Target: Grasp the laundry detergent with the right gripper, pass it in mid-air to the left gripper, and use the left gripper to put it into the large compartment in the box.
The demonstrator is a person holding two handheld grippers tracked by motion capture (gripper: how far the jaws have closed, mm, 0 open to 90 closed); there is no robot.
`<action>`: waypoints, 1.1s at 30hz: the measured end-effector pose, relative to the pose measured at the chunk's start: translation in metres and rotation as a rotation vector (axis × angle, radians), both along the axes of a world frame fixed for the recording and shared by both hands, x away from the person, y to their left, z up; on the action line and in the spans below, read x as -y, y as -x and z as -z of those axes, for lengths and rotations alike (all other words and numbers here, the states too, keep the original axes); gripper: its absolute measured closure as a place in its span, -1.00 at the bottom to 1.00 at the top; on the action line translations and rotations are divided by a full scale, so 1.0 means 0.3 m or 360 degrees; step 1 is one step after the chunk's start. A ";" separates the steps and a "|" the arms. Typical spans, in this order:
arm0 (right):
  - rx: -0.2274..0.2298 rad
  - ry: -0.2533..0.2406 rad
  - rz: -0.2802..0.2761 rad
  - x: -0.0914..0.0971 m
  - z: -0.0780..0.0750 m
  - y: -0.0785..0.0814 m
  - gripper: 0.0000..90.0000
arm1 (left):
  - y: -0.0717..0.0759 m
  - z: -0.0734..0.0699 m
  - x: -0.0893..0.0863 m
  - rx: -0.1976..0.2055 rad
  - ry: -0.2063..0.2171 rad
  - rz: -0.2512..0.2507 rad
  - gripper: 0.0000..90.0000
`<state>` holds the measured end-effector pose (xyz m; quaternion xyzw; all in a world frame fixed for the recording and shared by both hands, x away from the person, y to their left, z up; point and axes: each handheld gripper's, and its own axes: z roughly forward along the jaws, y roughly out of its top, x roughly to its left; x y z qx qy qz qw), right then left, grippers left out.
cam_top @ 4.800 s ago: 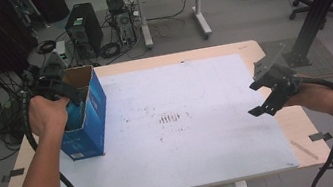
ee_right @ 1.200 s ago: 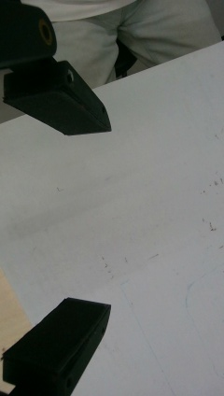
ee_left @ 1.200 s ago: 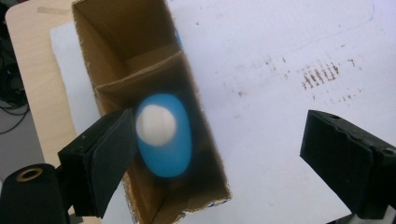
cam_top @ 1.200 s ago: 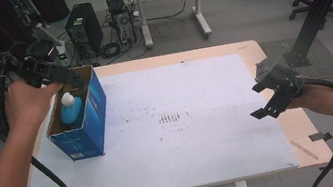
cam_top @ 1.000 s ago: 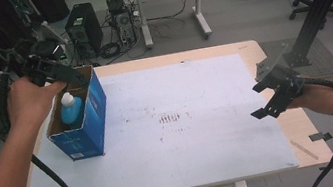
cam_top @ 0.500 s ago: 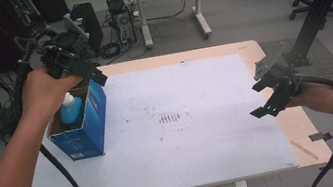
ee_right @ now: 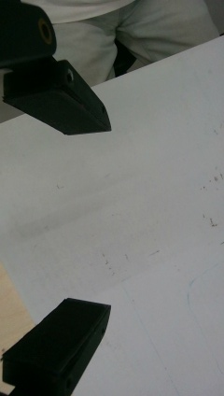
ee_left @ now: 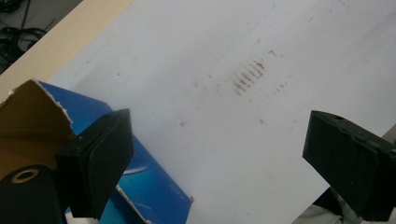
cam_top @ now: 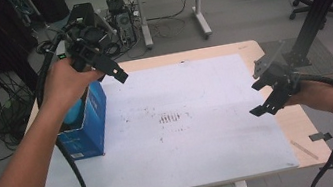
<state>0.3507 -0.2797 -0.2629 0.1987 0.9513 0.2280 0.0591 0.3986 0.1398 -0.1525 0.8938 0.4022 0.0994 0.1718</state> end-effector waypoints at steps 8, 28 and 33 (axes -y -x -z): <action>0.0007 0.0001 0.0001 -0.003 -0.016 -0.003 -0.76 | -0.011 0.016 0.039 -0.0047 -0.0036 0.0107 -0.79; -0.0004 0.0005 0.0014 -0.010 -0.020 -0.026 -0.76 | -0.027 0.033 0.143 -0.0072 -0.0071 0.0409 -0.79; -0.0012 0.0011 0.0011 -0.013 -0.017 -0.029 -0.76 | -0.032 0.040 0.166 -0.0071 -0.0079 0.0463 -0.79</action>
